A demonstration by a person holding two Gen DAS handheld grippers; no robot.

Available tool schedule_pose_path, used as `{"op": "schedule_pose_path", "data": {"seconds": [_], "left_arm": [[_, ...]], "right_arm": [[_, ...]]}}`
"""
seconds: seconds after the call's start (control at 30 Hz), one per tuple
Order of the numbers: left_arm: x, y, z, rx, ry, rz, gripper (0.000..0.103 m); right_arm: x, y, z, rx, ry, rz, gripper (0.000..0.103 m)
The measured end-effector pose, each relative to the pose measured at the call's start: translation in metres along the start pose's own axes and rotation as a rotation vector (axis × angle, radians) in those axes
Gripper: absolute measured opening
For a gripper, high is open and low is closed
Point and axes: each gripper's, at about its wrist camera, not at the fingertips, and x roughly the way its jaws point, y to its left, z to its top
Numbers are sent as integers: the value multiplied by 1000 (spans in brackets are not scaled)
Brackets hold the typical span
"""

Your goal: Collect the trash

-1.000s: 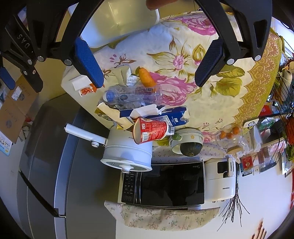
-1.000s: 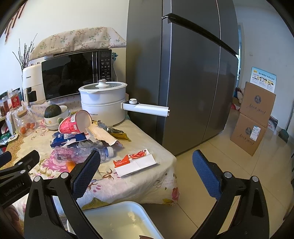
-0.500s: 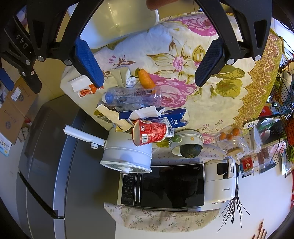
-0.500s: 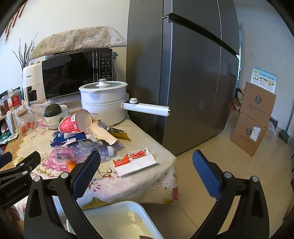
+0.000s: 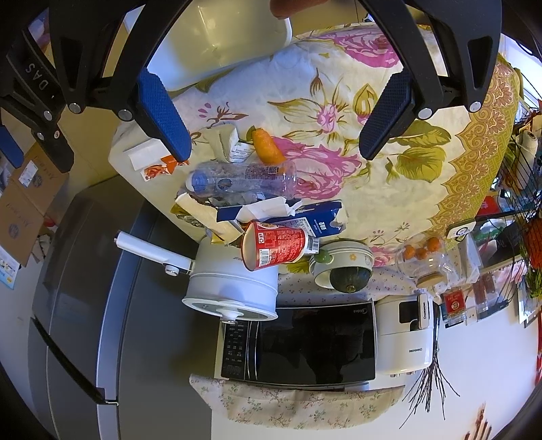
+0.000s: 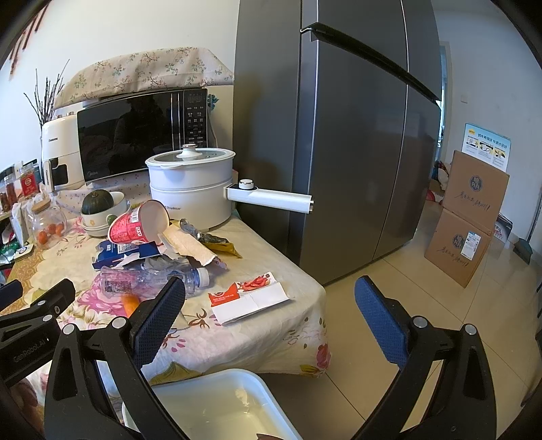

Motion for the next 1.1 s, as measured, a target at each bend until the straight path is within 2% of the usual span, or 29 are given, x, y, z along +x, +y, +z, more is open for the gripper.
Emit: {"op": "schedule_pose_path", "data": {"seconds": [1.1], "left_arm": [[1, 5, -3, -6, 10, 10, 96]], "right_arm": [[2, 0, -3, -2, 16, 2, 96]]}}
